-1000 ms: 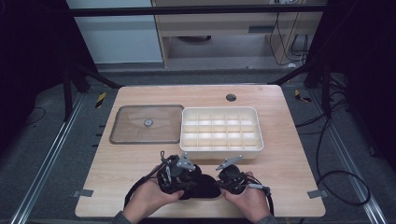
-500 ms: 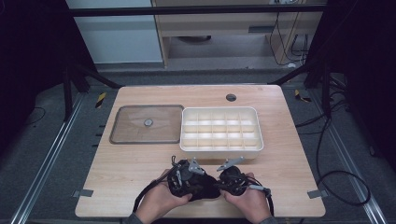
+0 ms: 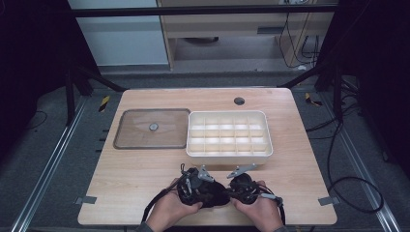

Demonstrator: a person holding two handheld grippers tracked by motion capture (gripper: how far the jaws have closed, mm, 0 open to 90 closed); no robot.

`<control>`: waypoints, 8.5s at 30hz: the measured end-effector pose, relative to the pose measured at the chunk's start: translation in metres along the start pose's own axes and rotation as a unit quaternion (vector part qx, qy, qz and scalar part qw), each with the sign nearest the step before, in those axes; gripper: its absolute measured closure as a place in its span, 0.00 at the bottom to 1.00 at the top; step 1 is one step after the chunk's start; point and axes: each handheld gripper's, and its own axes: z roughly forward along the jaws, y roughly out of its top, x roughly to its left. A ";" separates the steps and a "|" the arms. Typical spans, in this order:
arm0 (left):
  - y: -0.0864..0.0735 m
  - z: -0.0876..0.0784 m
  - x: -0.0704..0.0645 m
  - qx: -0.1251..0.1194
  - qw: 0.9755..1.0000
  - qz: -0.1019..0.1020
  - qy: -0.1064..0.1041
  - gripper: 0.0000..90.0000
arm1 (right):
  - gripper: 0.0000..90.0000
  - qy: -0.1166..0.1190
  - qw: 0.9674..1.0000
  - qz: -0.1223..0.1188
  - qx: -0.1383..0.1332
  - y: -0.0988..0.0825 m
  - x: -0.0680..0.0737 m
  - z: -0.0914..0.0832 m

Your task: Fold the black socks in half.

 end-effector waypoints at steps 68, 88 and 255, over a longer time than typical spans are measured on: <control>-0.045 -0.021 0.019 0.019 0.995 -0.042 0.092 0.13 | 0.62 -0.050 0.999 0.010 -0.001 0.039 0.007 -0.015; -0.052 -0.011 0.018 0.032 0.996 -0.040 0.070 0.26 | 0.63 -0.047 0.999 0.009 0.004 0.044 0.005 -0.013; -0.059 -0.052 0.038 0.008 0.999 -0.008 0.045 0.94 | 0.68 0.002 1.000 0.001 0.005 0.032 0.036 0.014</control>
